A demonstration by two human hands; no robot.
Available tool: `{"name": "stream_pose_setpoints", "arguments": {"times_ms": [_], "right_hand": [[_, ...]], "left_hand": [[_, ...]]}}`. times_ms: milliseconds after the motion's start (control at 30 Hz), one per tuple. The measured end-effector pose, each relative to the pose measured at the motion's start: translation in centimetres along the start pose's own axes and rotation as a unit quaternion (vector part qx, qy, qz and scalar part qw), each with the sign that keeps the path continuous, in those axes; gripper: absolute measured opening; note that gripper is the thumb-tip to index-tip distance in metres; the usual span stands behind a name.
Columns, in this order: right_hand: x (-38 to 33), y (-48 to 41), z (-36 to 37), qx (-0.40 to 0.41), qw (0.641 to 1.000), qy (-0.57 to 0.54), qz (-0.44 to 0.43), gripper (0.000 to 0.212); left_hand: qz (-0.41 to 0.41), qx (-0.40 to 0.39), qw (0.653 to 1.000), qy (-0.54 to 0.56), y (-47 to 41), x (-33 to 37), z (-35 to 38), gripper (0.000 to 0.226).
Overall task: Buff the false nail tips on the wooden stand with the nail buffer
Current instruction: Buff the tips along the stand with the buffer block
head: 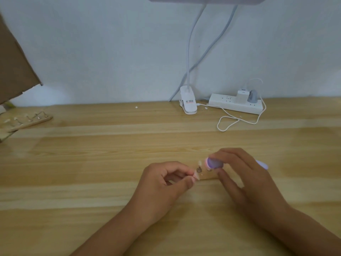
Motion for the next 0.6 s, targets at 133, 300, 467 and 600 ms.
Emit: {"name": "stream_pose_setpoints", "arguments": {"times_ms": [133,300,467,600], "right_hand": [[-2.5,0.6,1.2,-0.028,0.994,-0.050,-0.096,0.027],[0.3,0.1,-0.3,0.003,1.000,0.000,-0.011,0.028],[-2.0,0.8,0.6,0.004,0.992,-0.045,-0.117,0.024],[0.0,0.4,-0.2,0.023,0.996,0.005,-0.081,0.040]], "left_hand": [[0.001,-0.015,0.999,0.040,0.1,0.2,0.2,0.018],[-0.016,-0.044,0.995,0.091,0.3,0.3,0.4,0.014],[-0.013,-0.074,0.993,0.092,0.3,0.4,0.8,0.008],[-0.014,-0.061,0.994,0.092,0.3,0.7,0.6,0.010]]}}
Point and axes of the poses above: each hand's wrist, its own y-axis away from the middle knuckle, its own z-axis out of the palm, x = y × z, the point moved 5 cm from there along -y, towards the middle knuckle, and after that the axes turned 4 degrees about -y, right-handed, at the moved point
